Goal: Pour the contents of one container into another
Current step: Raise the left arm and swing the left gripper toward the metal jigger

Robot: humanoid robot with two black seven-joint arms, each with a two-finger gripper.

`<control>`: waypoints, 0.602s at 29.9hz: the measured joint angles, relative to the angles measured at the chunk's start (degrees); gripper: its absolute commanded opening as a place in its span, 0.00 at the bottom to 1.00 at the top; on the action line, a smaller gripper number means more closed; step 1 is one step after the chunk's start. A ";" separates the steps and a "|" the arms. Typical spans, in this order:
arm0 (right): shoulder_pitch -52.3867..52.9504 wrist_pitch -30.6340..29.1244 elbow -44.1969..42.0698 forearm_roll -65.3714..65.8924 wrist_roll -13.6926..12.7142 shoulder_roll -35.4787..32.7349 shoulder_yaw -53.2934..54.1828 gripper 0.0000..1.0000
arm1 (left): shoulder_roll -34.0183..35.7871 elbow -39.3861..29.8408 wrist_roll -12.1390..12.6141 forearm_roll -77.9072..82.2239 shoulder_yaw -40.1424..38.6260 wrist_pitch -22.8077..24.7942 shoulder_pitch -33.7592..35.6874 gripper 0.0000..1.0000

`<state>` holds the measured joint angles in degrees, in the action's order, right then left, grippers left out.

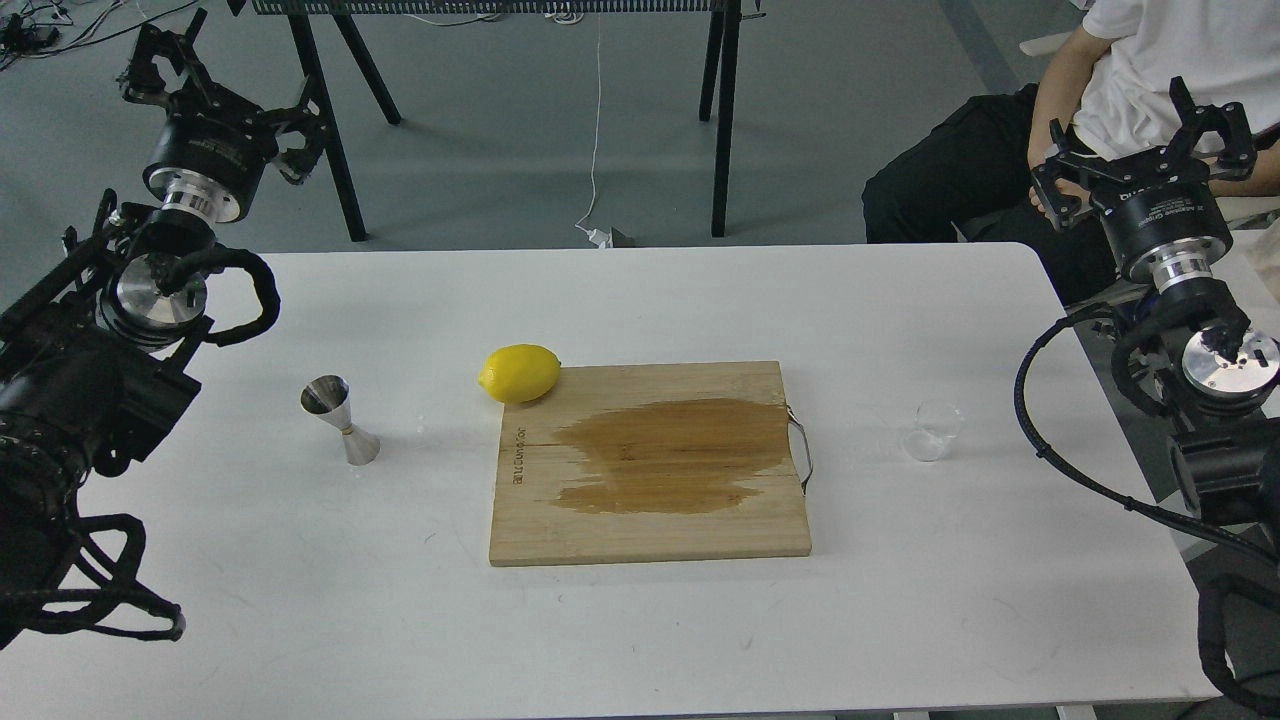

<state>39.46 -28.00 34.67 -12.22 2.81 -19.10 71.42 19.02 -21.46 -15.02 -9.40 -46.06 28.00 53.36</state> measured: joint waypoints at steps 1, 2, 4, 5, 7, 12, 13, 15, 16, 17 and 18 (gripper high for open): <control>-0.07 0.00 0.11 0.00 0.00 -0.02 -0.04 1.00 | 0.04 0.00 0.00 0.00 0.00 0.00 0.00 1.00; -0.22 0.00 0.23 0.00 -0.02 -0.05 -0.09 1.00 | 0.08 -0.02 0.00 0.00 0.00 0.00 0.00 1.00; -0.45 0.00 0.36 0.00 -0.06 -0.11 -0.18 1.00 | 0.11 -0.08 0.35 0.00 0.02 0.00 0.00 1.00; -0.56 0.00 0.42 0.00 -0.07 -0.17 -0.20 1.00 | 0.11 -0.25 0.54 0.01 0.03 0.00 0.01 1.00; -0.74 0.00 0.42 0.00 -0.12 -0.38 -0.22 1.00 | 0.11 -0.99 0.66 0.00 0.02 0.00 0.01 1.00; -0.75 0.00 -0.34 0.00 -0.63 -0.78 0.04 1.00 | 0.45 -6.97 0.76 0.03 0.04 0.00 0.04 1.00; -0.75 0.00 -0.41 0.00 -0.67 -0.85 0.09 1.00 | 0.69 -8.61 0.76 0.15 0.12 0.00 0.01 1.00; -0.75 0.00 -0.44 0.00 -0.61 -1.16 0.21 1.00 | 1.06 -10.99 0.53 0.44 0.54 0.00 -0.16 1.00; -0.80 0.00 -0.44 -0.02 -0.45 -1.36 0.27 1.00 | 1.35 -12.14 0.36 0.78 1.15 0.00 -0.18 1.00; -0.91 0.00 -0.44 -0.03 -0.28 -1.49 0.33 1.00 | 1.86 -13.25 0.20 1.43 1.95 0.00 -0.18 1.00; -1.04 0.00 -0.44 -0.03 -0.14 -1.56 0.36 1.00 | 2.57 -14.32 -0.11 2.26 2.73 0.00 -0.18 1.00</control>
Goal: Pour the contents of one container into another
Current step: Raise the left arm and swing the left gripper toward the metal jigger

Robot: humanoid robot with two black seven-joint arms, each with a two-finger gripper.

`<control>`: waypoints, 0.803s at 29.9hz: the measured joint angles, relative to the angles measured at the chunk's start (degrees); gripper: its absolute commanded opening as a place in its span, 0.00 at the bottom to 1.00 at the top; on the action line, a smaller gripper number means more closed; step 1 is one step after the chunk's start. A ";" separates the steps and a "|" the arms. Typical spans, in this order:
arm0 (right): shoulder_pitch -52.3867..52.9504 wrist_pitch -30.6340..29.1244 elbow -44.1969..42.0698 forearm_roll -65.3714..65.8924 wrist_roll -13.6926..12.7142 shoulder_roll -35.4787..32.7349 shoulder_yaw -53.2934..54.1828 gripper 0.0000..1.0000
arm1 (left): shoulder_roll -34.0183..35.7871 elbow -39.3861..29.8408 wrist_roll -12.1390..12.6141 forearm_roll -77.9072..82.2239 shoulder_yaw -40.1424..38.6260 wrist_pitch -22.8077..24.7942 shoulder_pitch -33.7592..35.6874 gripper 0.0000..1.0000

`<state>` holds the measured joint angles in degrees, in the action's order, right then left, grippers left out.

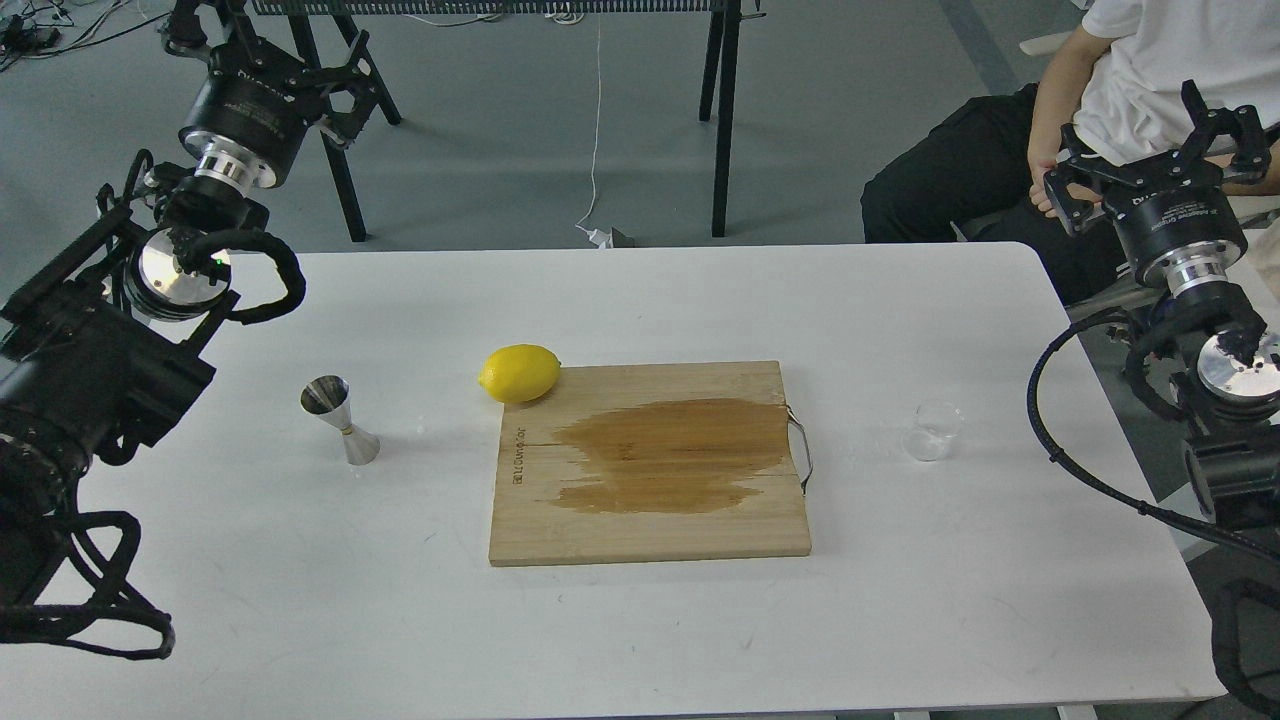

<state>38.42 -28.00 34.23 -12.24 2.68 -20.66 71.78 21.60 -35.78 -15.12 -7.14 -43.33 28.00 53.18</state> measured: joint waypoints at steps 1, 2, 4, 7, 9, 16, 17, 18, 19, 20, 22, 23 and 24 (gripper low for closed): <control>-0.13 0.00 0.00 0.00 0.09 -0.04 0.01 1.00 | 0.94 -1.29 -0.59 1.27 0.84 0.00 0.00 1.00; -0.21 0.00 0.01 0.00 0.12 -0.04 0.00 1.00 | 1.83 -2.54 -1.31 2.81 1.56 0.00 -0.01 1.00; -0.44 0.00 0.19 0.00 0.13 -0.10 0.00 1.00 | 3.94 -5.42 -3.13 7.94 3.00 0.00 -0.01 1.00; -0.59 0.00 0.28 0.00 0.14 -0.69 0.05 1.00 | 7.74 -9.90 -5.07 17.51 3.71 0.01 0.00 1.00; -0.61 0.00 0.30 0.01 0.14 -1.11 0.21 1.00 | 10.60 -13.82 -5.67 23.01 3.79 0.00 0.00 1.00; -1.16 0.00 1.42 -0.01 -0.46 -1.31 -0.35 1.00 | 19.08 -31.30 -5.89 38.64 5.57 0.01 -1.99 0.99; -1.38 0.00 2.07 -0.01 -0.59 -1.32 -0.58 1.00 | 19.98 -33.25 -5.89 41.02 5.78 -0.21 -2.49 0.98; -1.70 0.00 2.87 -0.01 -0.67 -1.37 -0.88 1.00 | 20.77 -34.85 -5.89 43.30 5.90 -0.73 -2.92 0.97; -2.12 0.00 3.86 -0.01 -0.74 -1.40 -1.26 1.00 | 21.57 -36.55 -5.89 45.94 5.97 -1.64 -3.39 0.97; -2.62 0.00 5.04 -0.01 -0.78 -1.41 -1.57 1.00 | 22.44 -38.60 -5.88 48.99 6.01 -3.07 -3.99 0.97; -3.56 0.00 7.25 -0.01 -0.78 -1.46 -1.86 1.00 | 24.78 -43.74 -5.88 55.10 6.07 -6.32 -5.32 0.97; -3.94 0.00 8.17 0.00 -0.78 -1.46 -1.89 1.00 | 26.36 -46.19 -5.88 57.99 6.07 -7.67 -6.04 0.97; -4.17 0.00 8.74 0.01 -0.78 -1.48 -1.89 1.00 | 27.85 -48.12 -5.88 60.50 6.08 -8.57 -6.70 0.97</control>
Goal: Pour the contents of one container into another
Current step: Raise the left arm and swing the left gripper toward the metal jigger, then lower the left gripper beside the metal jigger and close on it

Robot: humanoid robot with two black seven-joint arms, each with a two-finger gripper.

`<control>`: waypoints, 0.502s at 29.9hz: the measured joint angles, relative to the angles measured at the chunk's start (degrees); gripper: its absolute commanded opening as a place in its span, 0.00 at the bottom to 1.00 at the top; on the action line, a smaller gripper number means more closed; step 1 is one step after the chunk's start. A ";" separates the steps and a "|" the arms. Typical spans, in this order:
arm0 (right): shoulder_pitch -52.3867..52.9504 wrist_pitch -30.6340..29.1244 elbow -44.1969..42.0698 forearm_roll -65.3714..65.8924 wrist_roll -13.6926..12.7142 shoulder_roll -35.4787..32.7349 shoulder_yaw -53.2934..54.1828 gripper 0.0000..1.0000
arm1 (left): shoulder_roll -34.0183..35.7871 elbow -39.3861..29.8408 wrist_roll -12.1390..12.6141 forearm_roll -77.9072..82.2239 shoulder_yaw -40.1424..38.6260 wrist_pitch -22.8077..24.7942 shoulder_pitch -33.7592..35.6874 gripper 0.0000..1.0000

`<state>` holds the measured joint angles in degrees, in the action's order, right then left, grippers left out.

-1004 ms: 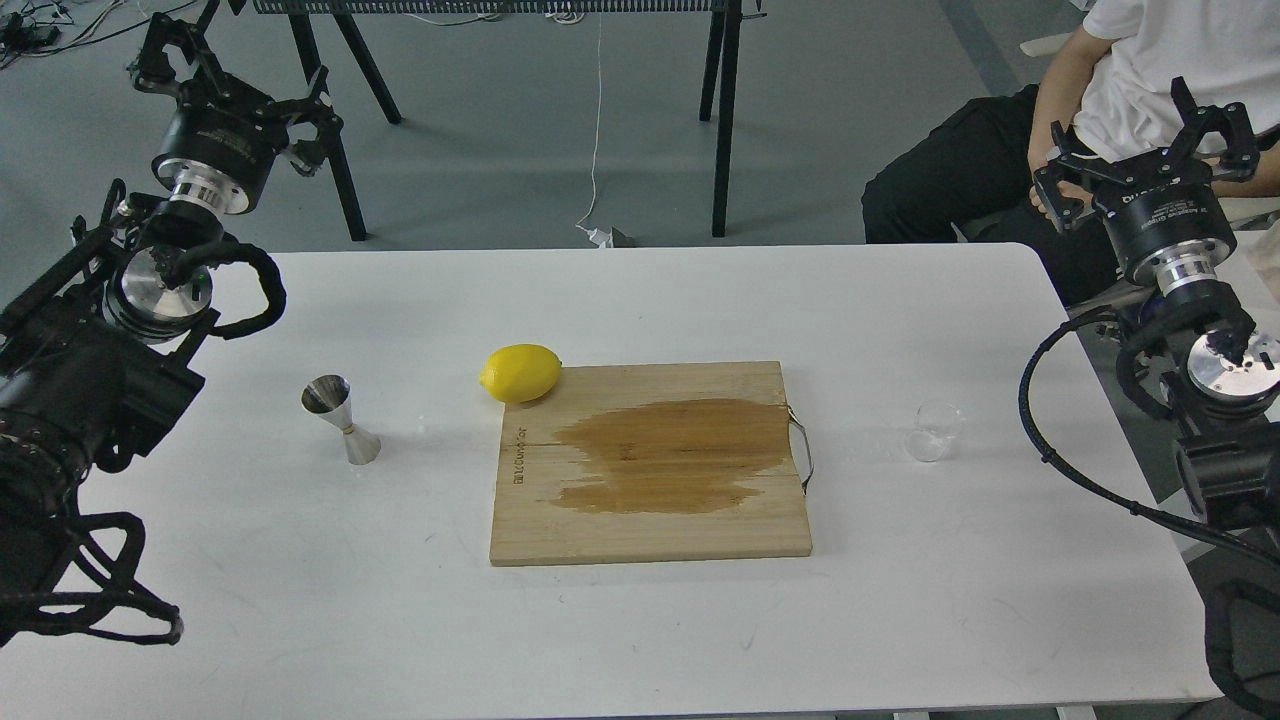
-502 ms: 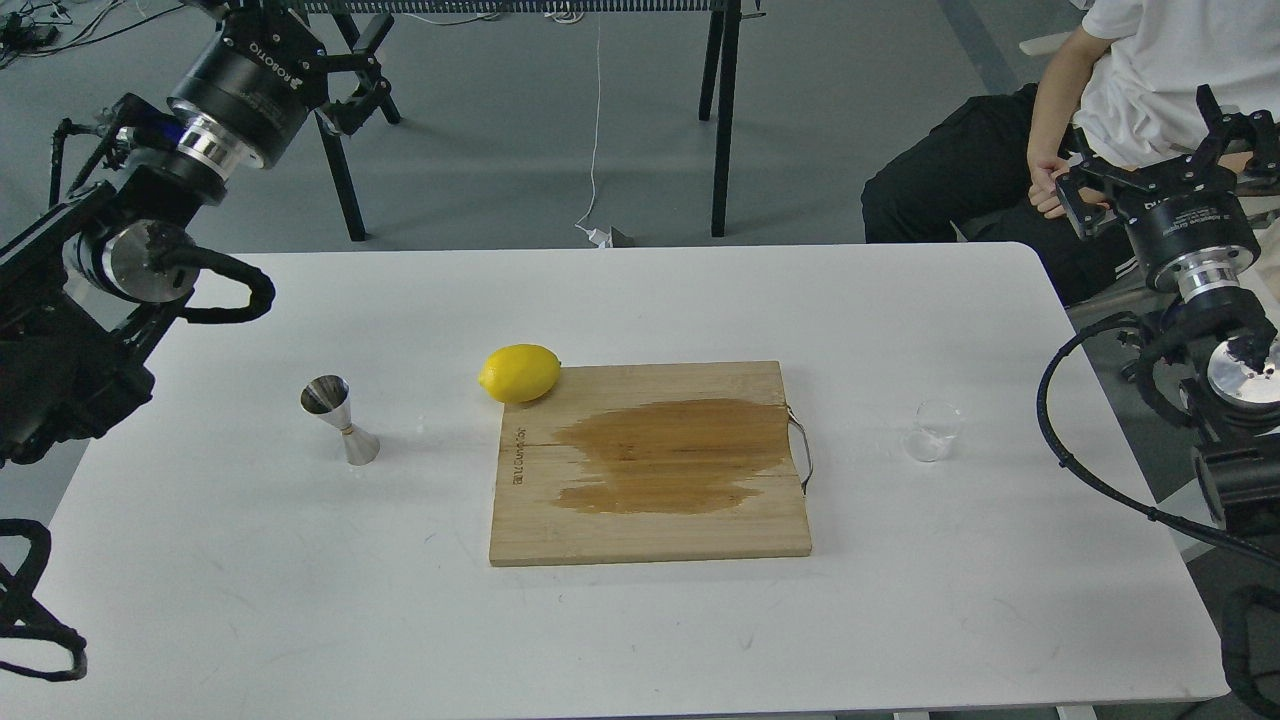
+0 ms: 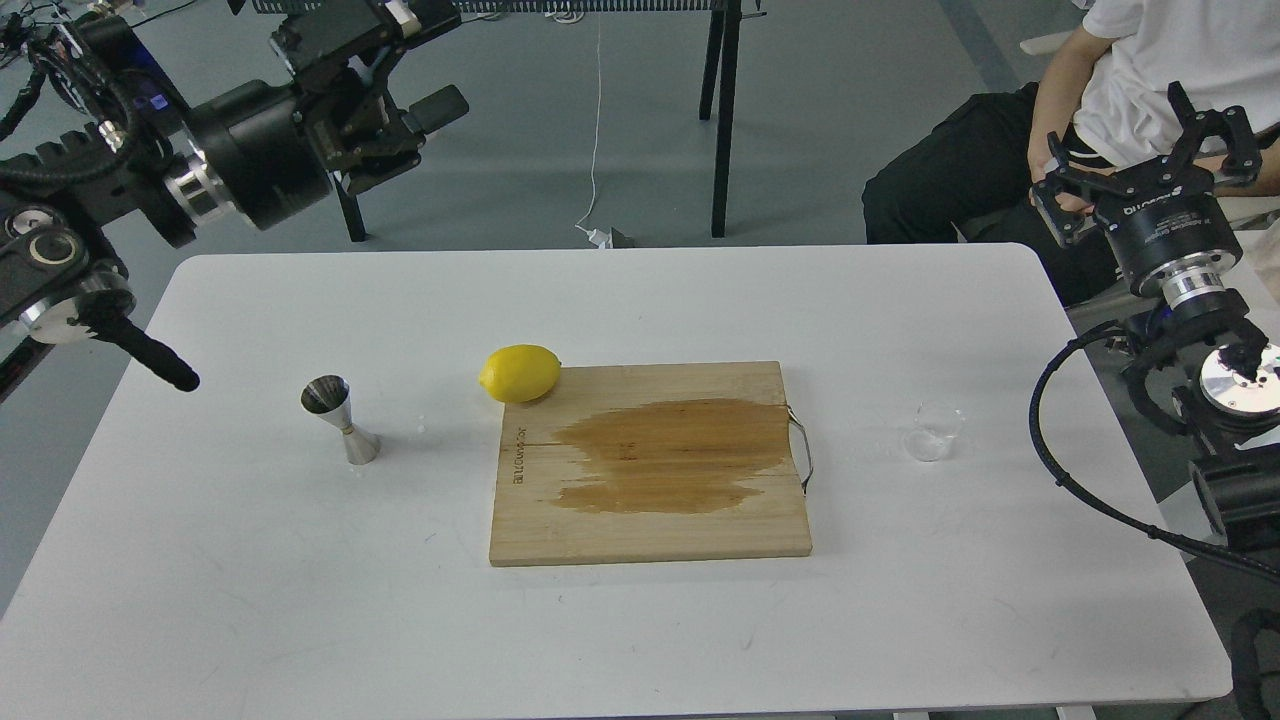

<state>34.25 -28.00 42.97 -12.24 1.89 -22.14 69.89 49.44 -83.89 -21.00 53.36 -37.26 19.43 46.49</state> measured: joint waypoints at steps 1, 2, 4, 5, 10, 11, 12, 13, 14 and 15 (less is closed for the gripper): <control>-0.17 0.00 0.44 0.01 0.00 -0.02 0.03 1.00 | 1.50 -1.75 -0.01 2.72 0.00 -0.74 -0.75 0.97; -0.30 0.00 0.70 0.01 0.00 -0.09 0.12 1.00 | 2.60 -2.86 -0.03 5.04 0.01 -1.14 -1.50 0.97; -0.45 0.00 0.88 0.00 0.01 -0.23 0.33 1.00 | 4.32 -3.87 -0.07 9.78 0.02 -1.58 -3.16 0.97; -0.49 0.00 0.91 -0.01 0.03 -0.28 0.43 1.00 | 5.15 -4.10 -0.10 12.38 0.04 -1.84 -4.09 0.96; -1.23 0.00 1.62 -0.06 0.22 -0.63 0.58 1.00 | 7.93 -4.69 0.11 20.97 0.05 -4.67 -10.25 0.96; -1.36 0.00 1.70 -0.06 0.35 -0.64 0.61 1.00 | 8.09 -4.77 0.30 22.31 0.13 -5.31 -11.99 0.96; -1.49 0.00 1.71 -0.07 0.47 -0.66 0.64 1.00 | 8.20 -4.81 0.40 23.85 0.22 -6.00 -13.46 0.96; -1.60 0.00 1.71 -0.06 0.55 -0.67 0.66 1.00 | 8.31 -4.85 0.44 25.87 0.28 -6.95 -14.82 0.96; -1.70 0.00 1.70 -0.07 0.65 -0.71 0.68 1.00 | 8.36 -4.86 0.44 28.20 0.44 -8.10 -16.30 0.96; -1.75 0.00 1.66 -0.06 0.69 -0.72 0.68 1.00 | 8.41 -4.87 0.31 30.86 0.57 -9.87 -18.10 0.96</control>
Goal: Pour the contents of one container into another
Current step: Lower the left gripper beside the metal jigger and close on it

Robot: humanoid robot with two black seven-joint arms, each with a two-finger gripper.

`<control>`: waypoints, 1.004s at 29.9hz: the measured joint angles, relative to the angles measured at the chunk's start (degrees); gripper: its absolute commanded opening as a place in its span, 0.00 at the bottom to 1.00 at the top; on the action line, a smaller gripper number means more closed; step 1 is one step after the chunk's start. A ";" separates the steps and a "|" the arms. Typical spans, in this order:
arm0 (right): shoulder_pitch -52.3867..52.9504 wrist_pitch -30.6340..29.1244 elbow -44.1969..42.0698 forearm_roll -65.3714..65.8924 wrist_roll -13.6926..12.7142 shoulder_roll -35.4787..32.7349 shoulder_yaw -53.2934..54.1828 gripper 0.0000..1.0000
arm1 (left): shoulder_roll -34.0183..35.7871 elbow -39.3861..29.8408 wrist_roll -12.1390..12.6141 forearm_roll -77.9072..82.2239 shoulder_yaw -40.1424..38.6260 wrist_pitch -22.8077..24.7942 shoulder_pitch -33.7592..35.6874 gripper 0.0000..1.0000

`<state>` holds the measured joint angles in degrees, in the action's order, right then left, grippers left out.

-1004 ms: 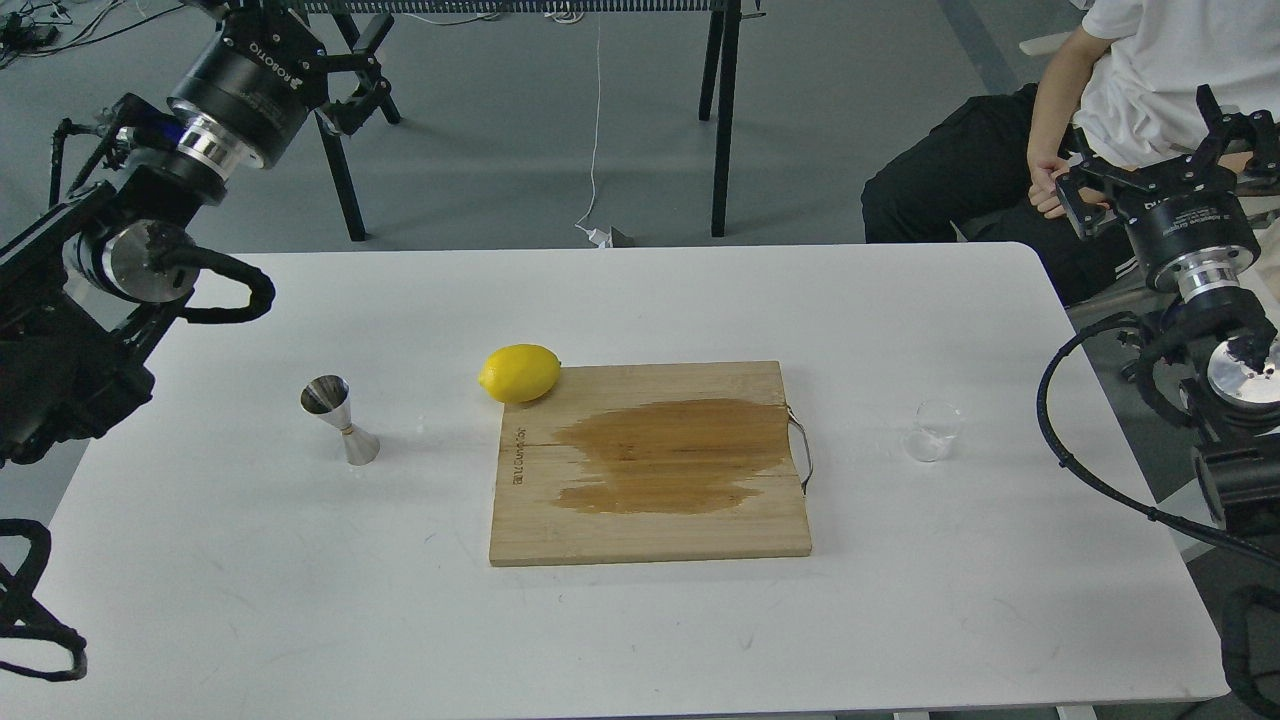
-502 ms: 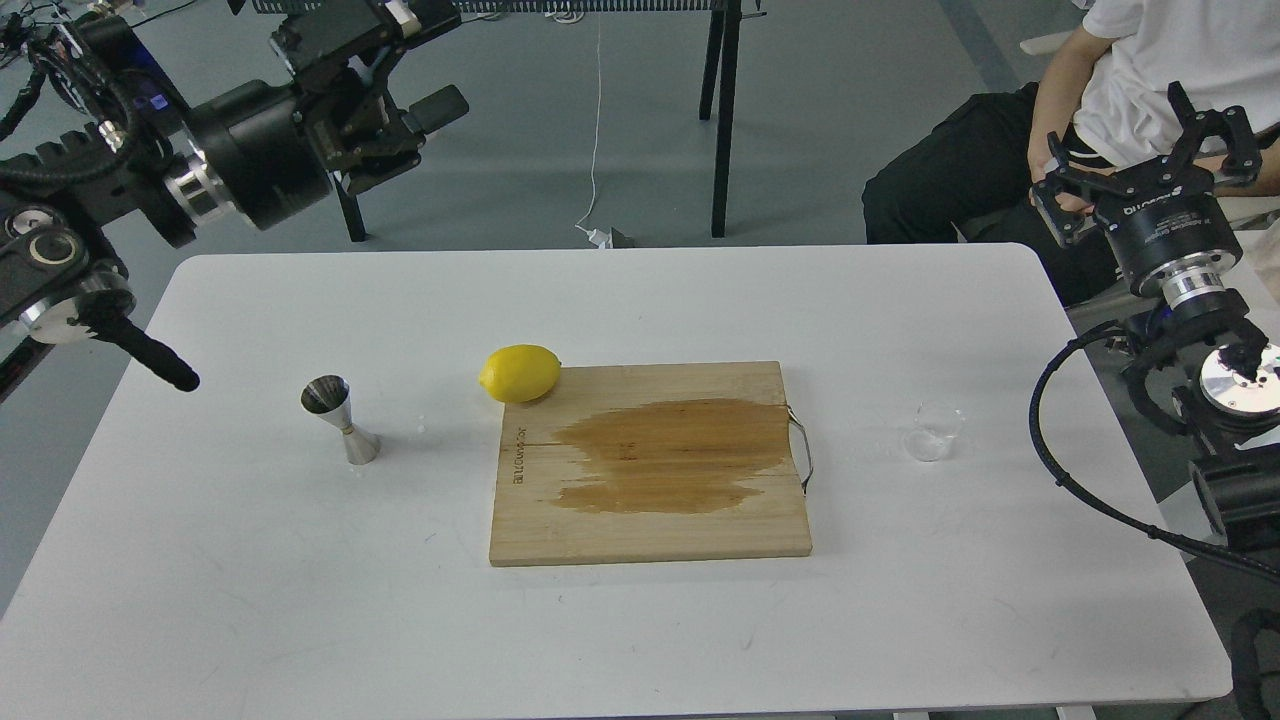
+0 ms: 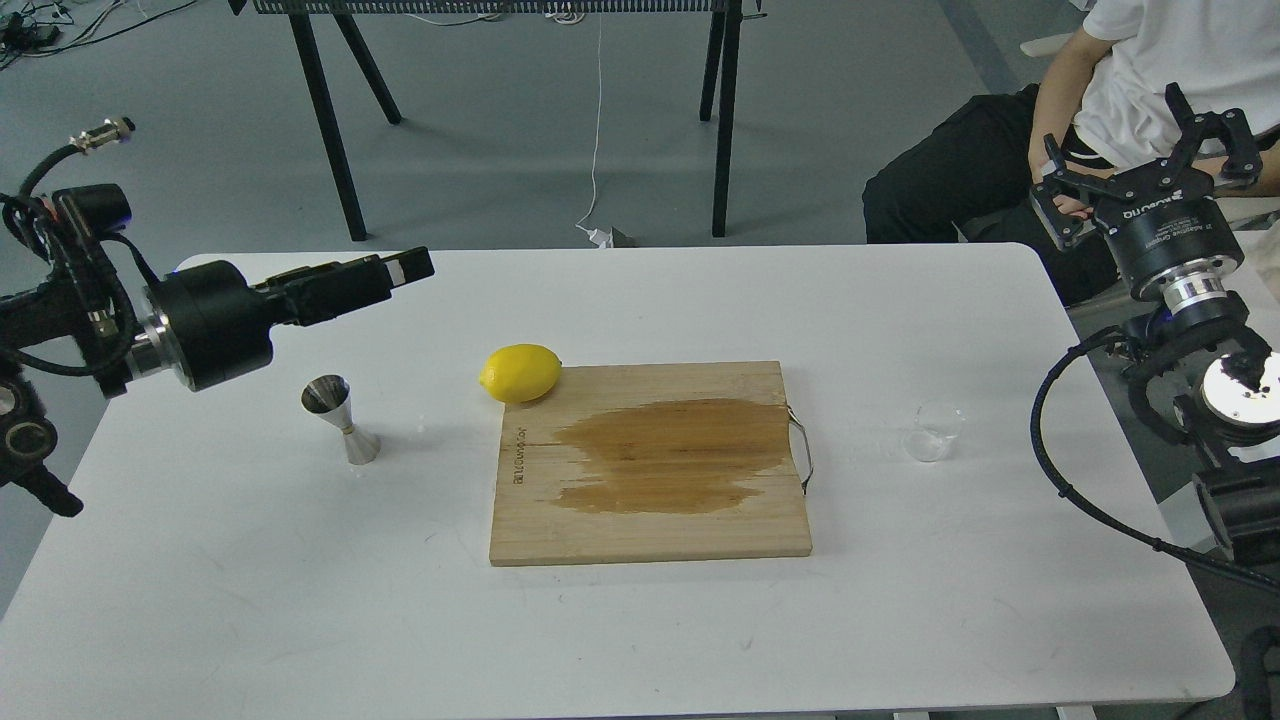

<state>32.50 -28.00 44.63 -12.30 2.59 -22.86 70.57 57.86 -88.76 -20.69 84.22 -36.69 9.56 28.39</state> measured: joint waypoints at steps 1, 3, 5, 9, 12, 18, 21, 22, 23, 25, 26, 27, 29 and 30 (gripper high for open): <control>-0.03 0.00 -0.06 0.00 0.05 0.00 0.03 1.00 | 0.05 0.04 -0.13 2.08 0.16 -1.57 -1.65 0.96; -0.07 0.00 -0.12 0.01 0.10 -0.13 0.06 1.00 | 0.20 0.37 -0.60 6.48 0.43 -5.65 -5.79 0.96; -0.07 0.00 -0.12 0.01 0.13 -0.47 0.09 1.00 | 0.23 0.60 -0.88 10.06 0.59 -8.86 -9.29 0.96; -0.07 0.00 -0.11 0.00 0.15 -0.70 0.10 1.00 | 0.29 1.19 -1.00 16.25 0.66 -12.93 -14.38 0.95; -0.07 0.00 -0.03 0.01 0.15 -0.77 0.10 1.00 | 0.00 4.19 -0.91 20.60 0.67 -14.67 -16.37 0.94; -0.31 0.00 0.16 0.00 0.16 -0.80 0.08 1.00 | -5.08 16.17 -0.72 24.17 1.60 -19.00 -16.91 0.94; -0.41 0.00 0.21 0.00 0.16 -0.80 0.08 1.00 | -7.39 20.19 -1.26 24.28 1.92 -20.45 -16.79 0.93; -0.42 0.00 0.33 0.00 0.16 -0.80 0.08 1.00 | -7.92 21.33 -1.60 24.28 1.95 -20.72 -16.73 0.93; -0.44 0.00 0.56 0.00 0.16 -0.80 0.07 1.00 | -8.57 22.35 -1.88 24.28 1.96 -20.89 -16.61 0.93; -0.63 0.00 1.17 0.00 0.16 -0.80 0.03 1.00 | -10.57 24.57 -2.29 24.28 1.99 -21.07 -16.17 0.93; -0.75 0.00 1.30 0.00 0.16 -0.80 0.02 1.00 | -11.35 25.47 -2.30 24.28 1.99 -21.11 -15.89 0.92; -0.86 0.00 1.39 0.00 0.15 -0.80 0.01 1.00 | -12.22 26.53 -2.32 24.28 1.99 -21.14 -15.54 0.91; -0.92 0.00 1.49 0.00 0.15 -0.80 0.00 1.00 | -14.15 28.83 -2.27 24.25 1.98 -21.25 -14.95 0.90; -0.95 0.00 1.52 0.00 0.14 -0.80 0.00 1.00 | -15.36 30.14 -2.24 24.25 1.99 -21.34 -14.67 0.90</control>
<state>31.55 -28.00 46.15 -12.30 2.73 -23.66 70.57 42.50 -58.62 -22.93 108.47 -34.71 -11.78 13.72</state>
